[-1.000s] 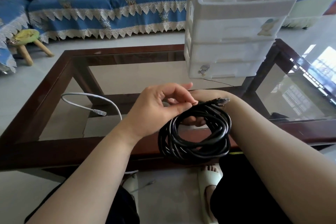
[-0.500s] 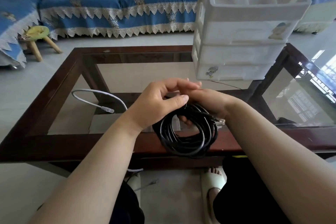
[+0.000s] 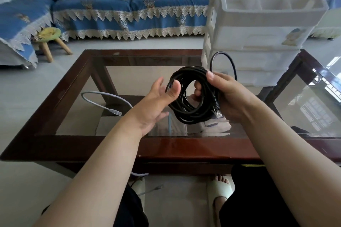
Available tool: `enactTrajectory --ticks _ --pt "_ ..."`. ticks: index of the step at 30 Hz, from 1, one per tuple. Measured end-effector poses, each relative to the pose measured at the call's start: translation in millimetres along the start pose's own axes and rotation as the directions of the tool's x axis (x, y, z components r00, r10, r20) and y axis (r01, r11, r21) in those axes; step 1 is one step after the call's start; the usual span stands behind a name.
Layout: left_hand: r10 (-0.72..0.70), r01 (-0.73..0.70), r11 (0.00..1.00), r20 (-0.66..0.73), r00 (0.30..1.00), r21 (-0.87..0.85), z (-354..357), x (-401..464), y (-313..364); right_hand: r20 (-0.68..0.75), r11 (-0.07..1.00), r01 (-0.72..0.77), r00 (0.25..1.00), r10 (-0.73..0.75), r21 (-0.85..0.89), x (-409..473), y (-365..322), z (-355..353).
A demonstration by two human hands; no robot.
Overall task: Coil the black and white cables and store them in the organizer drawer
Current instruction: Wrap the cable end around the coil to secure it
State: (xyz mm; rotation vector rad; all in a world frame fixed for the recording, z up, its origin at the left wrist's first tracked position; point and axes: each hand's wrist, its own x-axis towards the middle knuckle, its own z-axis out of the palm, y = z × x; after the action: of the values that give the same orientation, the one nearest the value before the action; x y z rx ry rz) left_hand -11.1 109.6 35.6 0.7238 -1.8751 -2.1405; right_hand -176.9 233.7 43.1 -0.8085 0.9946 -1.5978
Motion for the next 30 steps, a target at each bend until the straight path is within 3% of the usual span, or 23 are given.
enactTrajectory --ticks 5,9,14,17,22,26,30 --pt "-0.107 0.176 0.916 0.204 0.973 -0.361 16.5 6.9 -13.4 0.118 1.0 -0.016 0.993 0.013 0.026 -2.4 -0.5 -0.4" --pt "-0.103 0.143 0.868 0.11 0.989 -0.476 33.6 6.9 -17.1 0.189 0.999 -0.03 0.982 0.022 0.038 -3.8 -2.7 -1.4" --pt "-0.068 0.019 0.93 -0.121 0.99 -0.367 40.1 8.1 -12.7 0.153 0.997 0.03 0.988 -0.02 -0.067 -7.8 -6.5 -5.5" --pt "-0.001 -0.043 0.989 -0.29 0.957 -0.145 38.4 9.3 -10.2 0.044 0.992 0.007 0.999 -0.001 -0.127 -10.3 -5.7 -6.6" --pt "0.097 -0.082 0.995 -0.412 0.906 0.053 29.4 7.8 -5.5 -0.104 0.965 -0.012 0.994 -0.016 -0.263 -12.1 -1.0 3.7" --pt "0.075 -0.069 0.997 -0.411 0.908 0.028 21.3 6.5 -4.4 -0.204 0.89 -0.038 0.977 -0.063 -0.454 -14.3 2.8 14.2" --pt "0.041 -0.077 0.994 -0.39 0.92 -0.079 14.0 4.6 -1.1 -0.289 0.718 -0.099 0.946 -0.147 -0.689 -12.2 9.5 23.9"
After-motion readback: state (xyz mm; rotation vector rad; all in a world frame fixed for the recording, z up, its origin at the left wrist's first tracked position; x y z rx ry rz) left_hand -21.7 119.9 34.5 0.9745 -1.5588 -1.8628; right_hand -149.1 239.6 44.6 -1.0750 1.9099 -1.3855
